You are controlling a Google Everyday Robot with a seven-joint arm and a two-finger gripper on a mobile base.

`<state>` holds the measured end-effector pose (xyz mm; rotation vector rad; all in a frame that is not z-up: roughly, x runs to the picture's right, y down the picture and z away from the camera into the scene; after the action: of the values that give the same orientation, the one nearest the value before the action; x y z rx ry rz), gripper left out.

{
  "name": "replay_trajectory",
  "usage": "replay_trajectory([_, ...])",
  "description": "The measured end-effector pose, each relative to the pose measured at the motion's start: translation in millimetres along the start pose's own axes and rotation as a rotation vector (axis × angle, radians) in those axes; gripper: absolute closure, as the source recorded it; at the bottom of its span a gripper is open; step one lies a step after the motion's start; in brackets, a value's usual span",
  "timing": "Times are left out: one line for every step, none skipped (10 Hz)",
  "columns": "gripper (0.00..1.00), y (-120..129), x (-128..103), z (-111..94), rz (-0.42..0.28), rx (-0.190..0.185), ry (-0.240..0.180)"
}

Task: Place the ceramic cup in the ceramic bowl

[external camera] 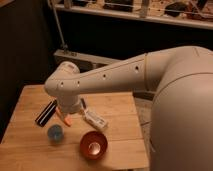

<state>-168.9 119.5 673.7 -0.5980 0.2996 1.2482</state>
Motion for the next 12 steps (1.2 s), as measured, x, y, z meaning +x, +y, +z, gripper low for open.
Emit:
replay_trajectory([0.35,5,1,3,-0.009,-0.012,0.005])
replay_trajectory([0.35,12,2,6,-0.018,-0.025,0.012])
replay_trajectory([0.35,20,3,13,-0.034,-0.031,0.025])
replay_trajectory([0.35,24,4,18,-0.044,-0.032,0.035])
replay_trajectory([0.35,30,4,24,-0.059,-0.032,0.042])
replay_trajectory([0.35,35,4,31,-0.072,-0.030,0.049])
replay_trajectory([0.35,38,3,36,-0.085,-0.027,0.054])
replay_trajectory([0.35,41,3,41,-0.101,-0.027,0.055])
replay_trajectory([0.35,44,1,46,-0.116,-0.031,0.050])
replay_trajectory([0.35,49,1,52,-0.137,-0.039,0.045])
replay_trajectory([0.35,53,2,56,-0.153,-0.046,0.042])
replay_trajectory([0.35,57,2,61,-0.180,-0.055,0.034])
